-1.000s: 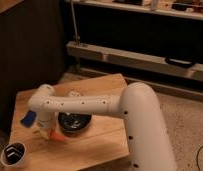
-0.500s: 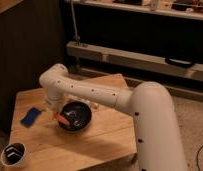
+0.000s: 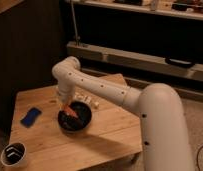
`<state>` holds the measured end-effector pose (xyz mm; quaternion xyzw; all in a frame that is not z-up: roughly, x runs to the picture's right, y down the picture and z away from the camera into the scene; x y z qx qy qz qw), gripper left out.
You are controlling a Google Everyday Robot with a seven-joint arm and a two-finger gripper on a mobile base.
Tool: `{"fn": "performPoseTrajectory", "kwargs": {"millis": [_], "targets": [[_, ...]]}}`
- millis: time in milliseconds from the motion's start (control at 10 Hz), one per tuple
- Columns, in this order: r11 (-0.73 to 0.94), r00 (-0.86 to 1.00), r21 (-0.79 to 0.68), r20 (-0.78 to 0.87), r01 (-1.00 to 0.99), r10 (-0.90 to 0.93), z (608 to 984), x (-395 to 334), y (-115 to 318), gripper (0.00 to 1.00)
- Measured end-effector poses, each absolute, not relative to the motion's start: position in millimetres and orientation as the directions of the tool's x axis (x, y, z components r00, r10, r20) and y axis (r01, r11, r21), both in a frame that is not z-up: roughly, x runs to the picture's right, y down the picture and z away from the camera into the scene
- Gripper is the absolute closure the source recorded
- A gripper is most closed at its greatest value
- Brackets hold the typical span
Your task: Place the pepper in the ceramic bowl
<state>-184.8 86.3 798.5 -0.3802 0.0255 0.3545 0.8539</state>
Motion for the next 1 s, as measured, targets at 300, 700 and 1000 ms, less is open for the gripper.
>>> {"fn": "performPoseTrajectory", "kwargs": {"millis": [300, 700, 1000], "targets": [[0.456, 0.754, -0.640, -0.321, -0.618, 0.572, 797.5, -169.5, 102.0, 0.66], [0.473, 0.732, -0.592, -0.331, -0.652, 0.595, 802.2, -175.9, 109.2, 0.25], [0.475, 0.722, -0.574, -0.341, -0.667, 0.602, 804.3, -177.0, 109.4, 0.20]]}}
